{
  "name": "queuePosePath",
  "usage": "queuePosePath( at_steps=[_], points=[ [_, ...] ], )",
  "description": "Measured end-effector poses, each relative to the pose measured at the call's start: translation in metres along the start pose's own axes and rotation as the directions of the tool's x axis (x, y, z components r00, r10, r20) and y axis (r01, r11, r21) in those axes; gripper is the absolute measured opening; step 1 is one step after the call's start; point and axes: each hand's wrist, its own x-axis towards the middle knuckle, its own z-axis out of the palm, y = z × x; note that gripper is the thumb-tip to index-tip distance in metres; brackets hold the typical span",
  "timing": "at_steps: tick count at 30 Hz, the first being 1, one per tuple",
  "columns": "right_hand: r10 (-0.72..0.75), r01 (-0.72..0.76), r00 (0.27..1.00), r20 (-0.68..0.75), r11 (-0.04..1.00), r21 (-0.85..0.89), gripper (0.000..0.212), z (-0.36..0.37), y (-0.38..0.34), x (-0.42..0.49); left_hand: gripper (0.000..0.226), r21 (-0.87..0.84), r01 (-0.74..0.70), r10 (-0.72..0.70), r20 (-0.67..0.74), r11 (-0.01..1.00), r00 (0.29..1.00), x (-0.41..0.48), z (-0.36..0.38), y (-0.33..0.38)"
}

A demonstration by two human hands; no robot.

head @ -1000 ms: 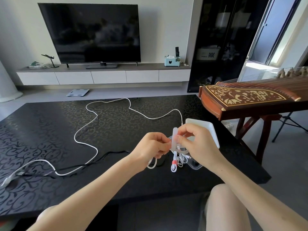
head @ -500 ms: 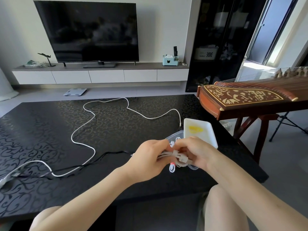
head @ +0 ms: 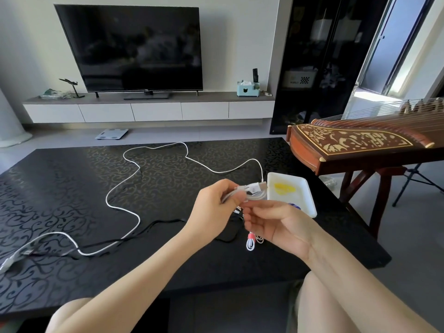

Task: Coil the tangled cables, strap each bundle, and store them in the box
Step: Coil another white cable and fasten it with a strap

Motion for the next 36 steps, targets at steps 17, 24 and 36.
queuePosePath(
  at_steps=[17,24,36],
  points=[
    [0.196,-0.169,0.967,-0.165,0.972,0.164,0.031,-0.008,0.013,0.005,0.038,0.443,-0.393,0.183,0.445,0.806,0.876,-0.002,-0.005,-0.002],
    [0.212,-0.156,0.951,-0.223,0.957,0.244,0.014,-0.007,0.012,0.007,0.034,-0.366,0.39,-0.292,0.295,0.845,0.91,0.016,-0.047,-0.02],
    [0.26,-0.145,0.965,-0.02,0.601,0.786,0.02,-0.011,0.056,0.039,0.04,-0.637,0.336,-0.205,0.272,0.694,0.94,0.004,0.008,-0.049]
  ],
)
